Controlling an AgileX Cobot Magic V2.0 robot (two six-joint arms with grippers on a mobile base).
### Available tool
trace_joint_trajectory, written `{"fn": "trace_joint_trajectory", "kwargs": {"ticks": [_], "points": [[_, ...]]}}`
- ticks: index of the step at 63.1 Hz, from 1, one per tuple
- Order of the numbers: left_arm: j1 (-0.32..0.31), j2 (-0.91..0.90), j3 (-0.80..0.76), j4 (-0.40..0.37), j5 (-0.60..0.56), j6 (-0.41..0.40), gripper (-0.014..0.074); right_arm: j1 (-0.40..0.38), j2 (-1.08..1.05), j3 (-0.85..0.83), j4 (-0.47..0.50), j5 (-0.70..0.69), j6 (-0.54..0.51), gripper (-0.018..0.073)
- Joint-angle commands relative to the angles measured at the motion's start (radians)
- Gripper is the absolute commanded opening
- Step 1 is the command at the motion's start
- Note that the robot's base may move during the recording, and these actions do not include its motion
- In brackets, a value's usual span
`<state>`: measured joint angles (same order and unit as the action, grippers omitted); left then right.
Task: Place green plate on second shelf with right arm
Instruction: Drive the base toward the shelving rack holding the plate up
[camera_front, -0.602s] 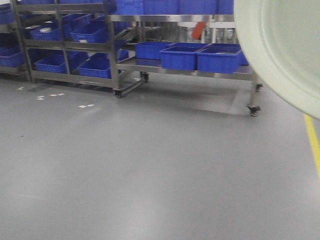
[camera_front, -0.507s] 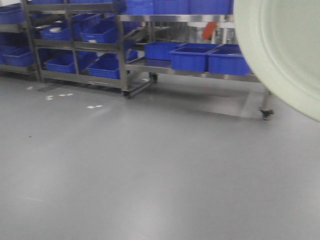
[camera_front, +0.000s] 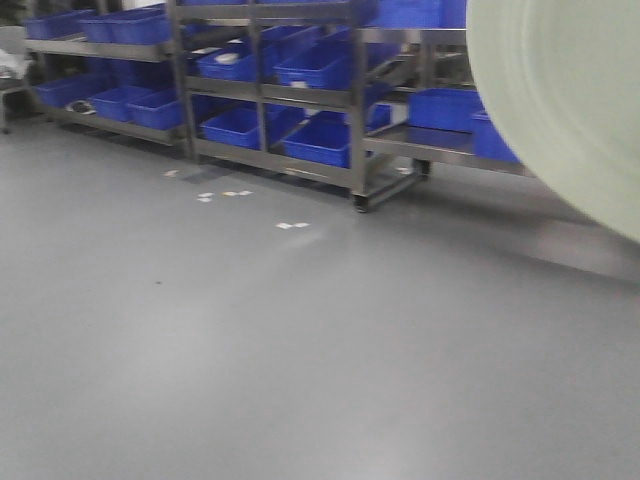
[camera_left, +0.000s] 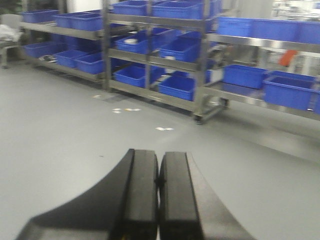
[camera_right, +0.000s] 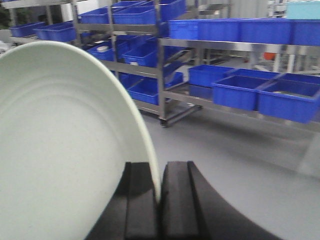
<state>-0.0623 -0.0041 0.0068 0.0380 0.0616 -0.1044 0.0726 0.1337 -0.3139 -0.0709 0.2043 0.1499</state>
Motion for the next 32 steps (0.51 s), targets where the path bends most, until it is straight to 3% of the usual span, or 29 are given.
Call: {"fn": "trace_joint_trajectory", "kwargs": {"ticks": [1, 32], "points": [[0.000, -0.017, 0.041, -0.003, -0.082, -0.004, 0.0131, -0.004, 0.010, -0.034, 0.005, -0.115, 0.007, 0.0030], [0.000, -0.017, 0.041, -0.003, -0.082, -0.004, 0.0131, -0.004, 0.010, -0.034, 0.005, -0.115, 0.007, 0.0030]]}}
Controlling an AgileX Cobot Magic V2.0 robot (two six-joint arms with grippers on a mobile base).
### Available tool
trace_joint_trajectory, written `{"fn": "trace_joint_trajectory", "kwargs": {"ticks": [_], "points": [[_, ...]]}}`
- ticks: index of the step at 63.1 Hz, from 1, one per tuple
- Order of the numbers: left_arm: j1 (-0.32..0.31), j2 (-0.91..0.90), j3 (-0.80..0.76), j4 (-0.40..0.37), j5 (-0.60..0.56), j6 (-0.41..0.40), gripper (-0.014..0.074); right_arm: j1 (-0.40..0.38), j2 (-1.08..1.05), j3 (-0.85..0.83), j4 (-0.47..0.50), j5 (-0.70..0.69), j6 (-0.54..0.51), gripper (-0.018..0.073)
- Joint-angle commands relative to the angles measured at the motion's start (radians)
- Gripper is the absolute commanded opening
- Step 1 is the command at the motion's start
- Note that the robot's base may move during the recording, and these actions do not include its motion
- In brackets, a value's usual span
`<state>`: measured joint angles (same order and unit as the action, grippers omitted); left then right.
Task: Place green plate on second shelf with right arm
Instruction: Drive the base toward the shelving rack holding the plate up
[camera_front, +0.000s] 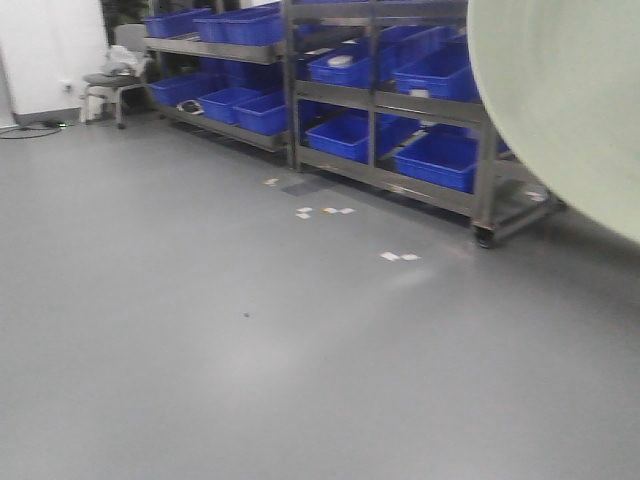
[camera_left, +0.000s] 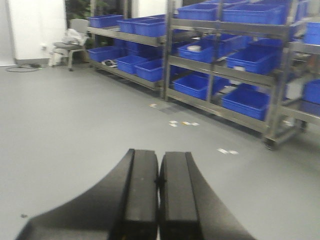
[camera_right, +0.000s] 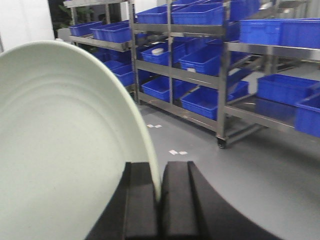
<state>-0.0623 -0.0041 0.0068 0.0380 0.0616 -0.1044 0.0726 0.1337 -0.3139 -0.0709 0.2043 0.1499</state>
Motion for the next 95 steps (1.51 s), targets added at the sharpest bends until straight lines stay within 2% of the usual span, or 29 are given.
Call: {"fn": "trace_joint_trajectory", "kwargs": {"ticks": [1, 95], "points": [[0.000, -0.017, 0.041, -0.003, -0.082, -0.004, 0.0131, -0.004, 0.010, -0.034, 0.005, -0.115, 0.007, 0.0030], [0.000, -0.017, 0.041, -0.003, -0.082, -0.004, 0.0131, -0.004, 0.010, -0.034, 0.005, -0.115, 0.007, 0.0030]]}}
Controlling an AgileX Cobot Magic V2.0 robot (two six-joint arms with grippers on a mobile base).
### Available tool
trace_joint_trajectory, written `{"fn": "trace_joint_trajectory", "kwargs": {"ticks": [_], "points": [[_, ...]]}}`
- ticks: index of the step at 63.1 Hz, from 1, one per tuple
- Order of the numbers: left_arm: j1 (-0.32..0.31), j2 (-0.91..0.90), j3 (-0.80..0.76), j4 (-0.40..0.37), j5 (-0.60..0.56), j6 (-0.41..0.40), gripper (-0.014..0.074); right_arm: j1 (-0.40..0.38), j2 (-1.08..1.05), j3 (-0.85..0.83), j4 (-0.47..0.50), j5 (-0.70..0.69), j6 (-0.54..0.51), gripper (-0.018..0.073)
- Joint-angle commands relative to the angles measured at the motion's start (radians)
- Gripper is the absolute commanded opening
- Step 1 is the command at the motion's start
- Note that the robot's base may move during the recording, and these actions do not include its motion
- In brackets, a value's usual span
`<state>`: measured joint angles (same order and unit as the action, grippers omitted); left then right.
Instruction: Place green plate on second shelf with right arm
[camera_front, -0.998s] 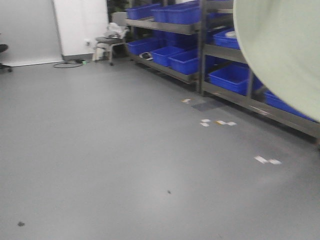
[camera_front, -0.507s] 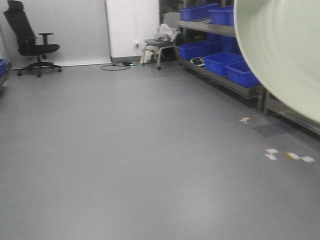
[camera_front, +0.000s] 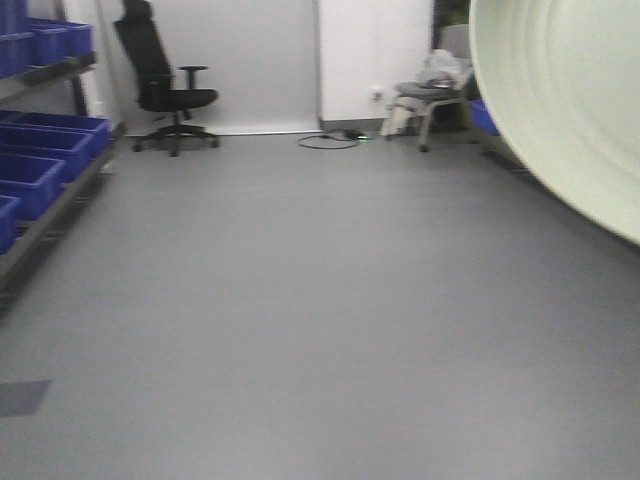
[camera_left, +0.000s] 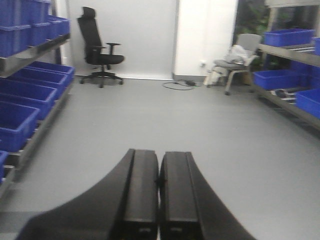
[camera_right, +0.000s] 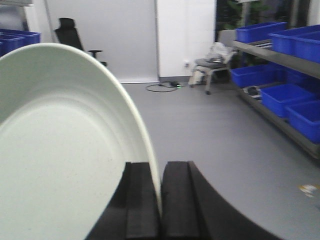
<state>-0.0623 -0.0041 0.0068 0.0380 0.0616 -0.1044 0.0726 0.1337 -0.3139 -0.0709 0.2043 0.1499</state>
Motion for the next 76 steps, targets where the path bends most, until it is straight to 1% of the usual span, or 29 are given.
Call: {"fn": "trace_joint_trajectory", "kwargs": {"ticks": [1, 76], "points": [[0.000, -0.017, 0.041, -0.003, -0.082, -0.004, 0.0131, -0.004, 0.010, -0.034, 0.005, -0.115, 0.007, 0.0030], [0.000, -0.017, 0.041, -0.003, -0.082, -0.004, 0.0131, -0.003, 0.010, -0.034, 0.005, -0.110, 0.007, 0.0030]]}}
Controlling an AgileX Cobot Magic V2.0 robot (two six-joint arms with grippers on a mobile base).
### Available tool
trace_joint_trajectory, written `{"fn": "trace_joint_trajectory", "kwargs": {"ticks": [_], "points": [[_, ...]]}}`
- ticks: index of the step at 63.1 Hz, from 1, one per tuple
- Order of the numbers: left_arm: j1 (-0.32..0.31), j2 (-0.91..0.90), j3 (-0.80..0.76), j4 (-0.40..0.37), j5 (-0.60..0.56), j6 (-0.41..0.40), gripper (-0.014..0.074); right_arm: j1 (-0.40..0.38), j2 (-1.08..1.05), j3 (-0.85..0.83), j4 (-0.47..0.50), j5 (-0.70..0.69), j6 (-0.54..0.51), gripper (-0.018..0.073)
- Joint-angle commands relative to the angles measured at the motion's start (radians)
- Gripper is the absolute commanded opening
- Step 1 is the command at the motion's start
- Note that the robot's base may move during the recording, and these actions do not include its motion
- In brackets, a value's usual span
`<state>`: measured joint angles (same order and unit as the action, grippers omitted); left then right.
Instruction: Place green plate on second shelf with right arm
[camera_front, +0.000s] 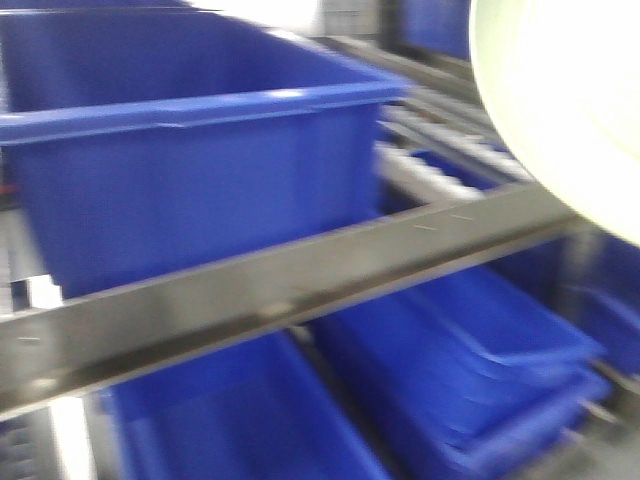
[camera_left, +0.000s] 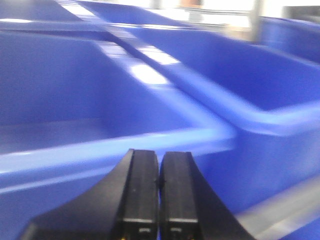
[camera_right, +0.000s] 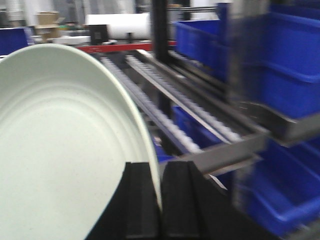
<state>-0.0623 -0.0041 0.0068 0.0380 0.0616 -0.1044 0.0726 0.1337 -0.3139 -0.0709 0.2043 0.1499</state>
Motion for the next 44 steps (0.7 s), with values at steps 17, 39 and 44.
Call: {"fn": "trace_joint_trajectory", "kwargs": {"ticks": [17, 39, 44], "points": [[0.000, -0.017, 0.041, -0.003, -0.082, -0.004, 0.0131, -0.003, 0.010, -0.034, 0.005, -0.107, 0.007, 0.0030], [0.000, -0.017, 0.041, -0.003, -0.082, -0.004, 0.0131, -0.003, 0.010, -0.034, 0.005, -0.107, 0.007, 0.0030], [0.000, -0.017, 0.041, -0.003, -0.082, -0.004, 0.0131, -0.003, 0.010, -0.034, 0.005, -0.107, 0.007, 0.0030]]}}
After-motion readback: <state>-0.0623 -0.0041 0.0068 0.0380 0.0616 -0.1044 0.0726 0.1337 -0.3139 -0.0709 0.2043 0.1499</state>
